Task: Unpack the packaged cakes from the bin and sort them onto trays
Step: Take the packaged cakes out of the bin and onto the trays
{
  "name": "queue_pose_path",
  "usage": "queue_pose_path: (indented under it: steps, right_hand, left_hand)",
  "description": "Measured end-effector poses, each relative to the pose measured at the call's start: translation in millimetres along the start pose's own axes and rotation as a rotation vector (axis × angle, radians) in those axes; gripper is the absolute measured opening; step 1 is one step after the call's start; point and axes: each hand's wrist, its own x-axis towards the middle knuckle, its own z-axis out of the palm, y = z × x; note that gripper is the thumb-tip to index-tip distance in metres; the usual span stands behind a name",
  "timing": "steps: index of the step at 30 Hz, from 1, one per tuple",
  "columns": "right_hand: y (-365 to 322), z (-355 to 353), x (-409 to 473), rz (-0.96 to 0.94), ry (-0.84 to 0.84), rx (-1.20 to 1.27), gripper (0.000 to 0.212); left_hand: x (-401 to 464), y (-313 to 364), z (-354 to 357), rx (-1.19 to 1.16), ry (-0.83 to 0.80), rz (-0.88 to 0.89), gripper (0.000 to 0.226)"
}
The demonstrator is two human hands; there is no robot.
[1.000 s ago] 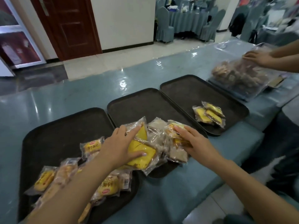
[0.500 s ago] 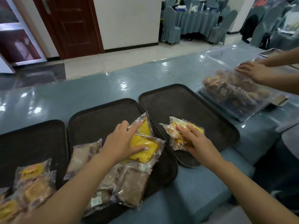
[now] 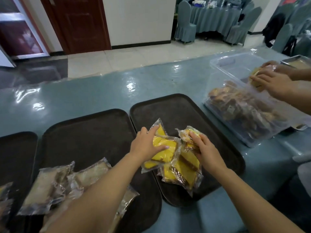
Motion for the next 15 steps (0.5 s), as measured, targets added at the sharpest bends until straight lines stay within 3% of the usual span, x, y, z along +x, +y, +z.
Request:
queue_pose_path:
  steps: [5, 11, 15]
  right_hand:
    - [21, 22, 29, 0.128, -0.011, 0.032, 0.076]
    - [26, 60, 47, 0.236, -0.246, 0.014, 0.072]
    - [28, 73, 54, 0.243, -0.255, -0.018, 0.075]
  left_hand:
    - [44, 7, 37, -0.136, -0.007, -0.121, 0.090]
    - [80, -4, 55, -0.226, -0.085, -0.184, 0.088]
    - [94, -23, 69, -0.134, -0.195, -0.196, 0.081]
